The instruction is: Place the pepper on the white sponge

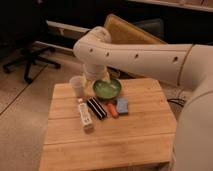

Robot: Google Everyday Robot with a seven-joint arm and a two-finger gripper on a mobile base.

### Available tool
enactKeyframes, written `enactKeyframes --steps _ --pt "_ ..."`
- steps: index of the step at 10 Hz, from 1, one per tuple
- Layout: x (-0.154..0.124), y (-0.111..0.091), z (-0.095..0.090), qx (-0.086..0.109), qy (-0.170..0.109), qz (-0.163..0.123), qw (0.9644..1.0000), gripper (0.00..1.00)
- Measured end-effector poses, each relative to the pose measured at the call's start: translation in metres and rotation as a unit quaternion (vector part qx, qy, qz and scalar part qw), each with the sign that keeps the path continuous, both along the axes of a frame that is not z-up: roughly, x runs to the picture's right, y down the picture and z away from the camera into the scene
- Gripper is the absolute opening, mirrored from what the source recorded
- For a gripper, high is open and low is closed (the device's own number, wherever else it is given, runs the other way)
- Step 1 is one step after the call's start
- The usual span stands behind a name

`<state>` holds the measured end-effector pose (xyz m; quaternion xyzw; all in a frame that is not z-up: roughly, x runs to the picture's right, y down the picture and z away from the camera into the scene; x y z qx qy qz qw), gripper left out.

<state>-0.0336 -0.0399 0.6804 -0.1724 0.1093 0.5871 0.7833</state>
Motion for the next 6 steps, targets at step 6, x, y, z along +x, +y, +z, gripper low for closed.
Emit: enactKeyframes --steps 6 --pt "0.024 0.012 0.027 -0.009 0.018 0.028 0.9994 0.65"
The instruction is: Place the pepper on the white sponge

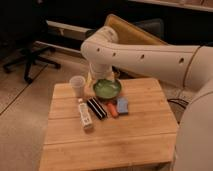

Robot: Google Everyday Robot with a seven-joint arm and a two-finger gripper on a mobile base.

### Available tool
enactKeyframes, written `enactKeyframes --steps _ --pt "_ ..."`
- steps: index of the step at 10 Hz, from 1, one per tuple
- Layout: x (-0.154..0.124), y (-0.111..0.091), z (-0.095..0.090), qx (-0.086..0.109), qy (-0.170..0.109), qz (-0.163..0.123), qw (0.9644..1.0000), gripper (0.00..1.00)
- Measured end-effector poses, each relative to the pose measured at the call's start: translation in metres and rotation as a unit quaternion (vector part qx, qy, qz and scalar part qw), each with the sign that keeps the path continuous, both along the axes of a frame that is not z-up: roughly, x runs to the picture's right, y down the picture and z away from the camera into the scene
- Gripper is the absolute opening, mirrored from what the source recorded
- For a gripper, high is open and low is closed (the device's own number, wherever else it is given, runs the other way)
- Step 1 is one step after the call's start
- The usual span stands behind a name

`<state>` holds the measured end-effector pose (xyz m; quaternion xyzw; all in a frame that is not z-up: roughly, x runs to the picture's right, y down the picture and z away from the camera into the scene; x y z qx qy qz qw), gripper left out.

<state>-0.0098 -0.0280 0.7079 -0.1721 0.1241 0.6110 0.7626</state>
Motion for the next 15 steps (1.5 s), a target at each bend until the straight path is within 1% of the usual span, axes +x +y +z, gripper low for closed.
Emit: enactKeyframes --steps 2,3,4,5,6,7,8,9,10,14,15 --pt "0.022 0.010 0.022 -0.013 0.017 0.010 0.9997 0.65" --pt "0.033 0.017 0.034 -0.024 0.025 0.018 0.9992 0.65" --pt "0.042 0.028 0.047 -0.041 0.032 0.025 0.9983 0.65" --pt "0.046 0.038 0.055 -0.056 0.034 0.033 0.9973 0.65" --pt "0.048 0.058 0.067 -0.085 0.039 0.039 0.9949 0.65" --pt "0.050 0.071 0.071 -0.106 0.045 0.040 0.9926 0.65" --pt "0.056 0.088 0.072 -0.134 0.057 0.038 0.9886 0.65" --pt "0.059 0.097 0.072 -0.150 0.065 0.038 0.9858 0.65" --pt "0.061 0.100 0.072 -0.157 0.068 0.038 0.9846 0.65" --pt "0.062 0.101 0.072 -0.156 0.068 0.039 0.9847 0.65" --pt "0.064 0.107 0.078 -0.161 0.065 0.040 0.9840 0.65"
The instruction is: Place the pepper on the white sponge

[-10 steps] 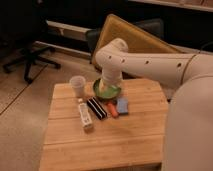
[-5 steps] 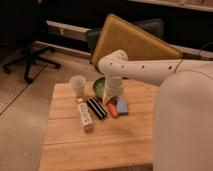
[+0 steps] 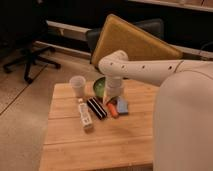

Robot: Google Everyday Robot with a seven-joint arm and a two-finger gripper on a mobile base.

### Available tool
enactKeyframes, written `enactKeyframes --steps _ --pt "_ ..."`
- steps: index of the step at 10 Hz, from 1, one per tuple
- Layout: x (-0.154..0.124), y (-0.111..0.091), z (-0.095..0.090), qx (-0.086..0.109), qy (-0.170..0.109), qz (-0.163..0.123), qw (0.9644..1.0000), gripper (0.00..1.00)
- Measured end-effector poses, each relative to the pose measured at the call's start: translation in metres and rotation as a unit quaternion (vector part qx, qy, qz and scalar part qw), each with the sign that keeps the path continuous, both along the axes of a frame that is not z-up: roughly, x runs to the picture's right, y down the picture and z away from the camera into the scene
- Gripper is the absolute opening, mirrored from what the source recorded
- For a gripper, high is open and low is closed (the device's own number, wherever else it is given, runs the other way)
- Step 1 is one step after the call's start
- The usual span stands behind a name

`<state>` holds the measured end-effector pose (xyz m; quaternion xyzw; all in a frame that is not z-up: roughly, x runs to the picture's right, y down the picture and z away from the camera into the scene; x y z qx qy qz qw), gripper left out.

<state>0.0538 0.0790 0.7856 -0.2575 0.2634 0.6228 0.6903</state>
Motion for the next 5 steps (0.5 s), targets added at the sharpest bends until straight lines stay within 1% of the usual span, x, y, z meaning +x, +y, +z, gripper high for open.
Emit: enactKeyframes --steps 1,3,4,5 --pt "0.004 0.019 0.014 -0.019 -0.012 0.000 0.9998 0.65" --pt "0.010 0.043 0.035 -0.043 -0.022 -0.008 0.9988 0.65" --pt "0.014 0.054 0.049 -0.057 -0.023 -0.020 0.9979 0.65" --pt "0.020 0.062 0.068 -0.071 -0.024 -0.036 0.9965 0.65"
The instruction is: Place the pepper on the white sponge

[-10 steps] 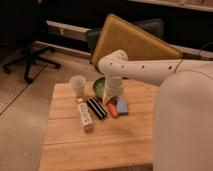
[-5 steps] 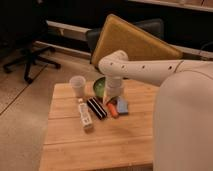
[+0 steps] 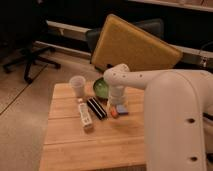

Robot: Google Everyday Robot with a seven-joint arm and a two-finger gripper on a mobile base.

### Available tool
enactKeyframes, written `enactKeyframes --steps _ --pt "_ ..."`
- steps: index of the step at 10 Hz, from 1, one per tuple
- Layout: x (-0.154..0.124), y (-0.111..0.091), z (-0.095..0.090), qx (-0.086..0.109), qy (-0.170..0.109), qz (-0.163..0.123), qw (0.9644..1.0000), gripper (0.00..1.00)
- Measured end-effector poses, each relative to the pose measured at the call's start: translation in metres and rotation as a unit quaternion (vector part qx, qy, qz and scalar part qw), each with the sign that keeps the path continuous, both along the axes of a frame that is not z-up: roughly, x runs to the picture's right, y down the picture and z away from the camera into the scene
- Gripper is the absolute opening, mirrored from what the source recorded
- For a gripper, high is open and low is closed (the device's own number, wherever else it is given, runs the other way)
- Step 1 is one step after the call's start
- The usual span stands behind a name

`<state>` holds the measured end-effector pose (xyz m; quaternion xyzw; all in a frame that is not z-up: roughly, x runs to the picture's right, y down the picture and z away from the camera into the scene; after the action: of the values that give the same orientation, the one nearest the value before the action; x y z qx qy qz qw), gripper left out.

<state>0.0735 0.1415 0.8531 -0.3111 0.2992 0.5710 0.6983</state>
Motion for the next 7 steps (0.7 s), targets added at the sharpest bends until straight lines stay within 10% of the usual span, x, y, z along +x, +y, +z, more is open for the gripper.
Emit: enactKeyframes --steps 7 --pt "0.001 -0.012 0.060 -0.026 -0.005 -0.060 0.9978 0.65"
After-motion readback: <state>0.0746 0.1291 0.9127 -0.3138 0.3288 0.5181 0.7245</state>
